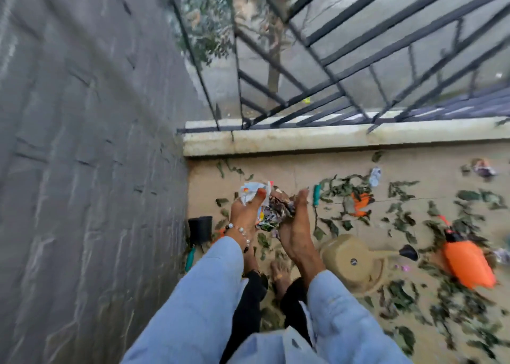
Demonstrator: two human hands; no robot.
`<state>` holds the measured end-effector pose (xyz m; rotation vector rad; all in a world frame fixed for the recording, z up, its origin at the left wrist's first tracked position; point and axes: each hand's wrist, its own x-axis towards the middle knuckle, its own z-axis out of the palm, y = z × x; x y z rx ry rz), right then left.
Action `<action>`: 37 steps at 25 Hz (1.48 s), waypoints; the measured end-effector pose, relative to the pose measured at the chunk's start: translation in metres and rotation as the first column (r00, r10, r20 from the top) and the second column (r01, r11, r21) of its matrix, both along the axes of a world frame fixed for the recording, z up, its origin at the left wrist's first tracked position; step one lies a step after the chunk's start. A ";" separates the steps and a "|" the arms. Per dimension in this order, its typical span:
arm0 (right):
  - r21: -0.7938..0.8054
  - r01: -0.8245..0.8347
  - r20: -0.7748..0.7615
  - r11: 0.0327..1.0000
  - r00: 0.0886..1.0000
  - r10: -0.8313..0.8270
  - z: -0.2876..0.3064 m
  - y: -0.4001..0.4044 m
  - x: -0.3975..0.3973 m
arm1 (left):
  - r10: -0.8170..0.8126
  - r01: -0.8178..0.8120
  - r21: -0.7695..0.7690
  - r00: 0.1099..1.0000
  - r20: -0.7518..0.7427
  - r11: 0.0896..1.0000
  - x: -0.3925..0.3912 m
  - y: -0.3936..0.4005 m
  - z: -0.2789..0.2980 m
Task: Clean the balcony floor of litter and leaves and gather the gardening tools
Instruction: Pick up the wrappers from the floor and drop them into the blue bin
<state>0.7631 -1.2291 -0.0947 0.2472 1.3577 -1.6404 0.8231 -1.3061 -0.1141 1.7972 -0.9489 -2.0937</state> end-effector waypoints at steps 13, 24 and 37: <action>-0.064 0.745 -0.134 0.664 0.653 -0.745 0.072 0.299 -0.087 | -0.574 0.630 0.282 0.776 -0.262 0.723 -0.163 0.274 0.098; 0.063 0.924 -0.215 0.376 0.381 -0.899 0.095 0.549 -0.105 | -0.856 0.888 0.196 0.455 -0.247 0.416 -0.217 0.548 0.100; -0.041 0.975 -0.217 0.220 0.206 -0.954 0.071 0.739 -0.215 | -0.995 0.995 -0.073 0.067 -0.077 0.073 -0.353 0.752 0.085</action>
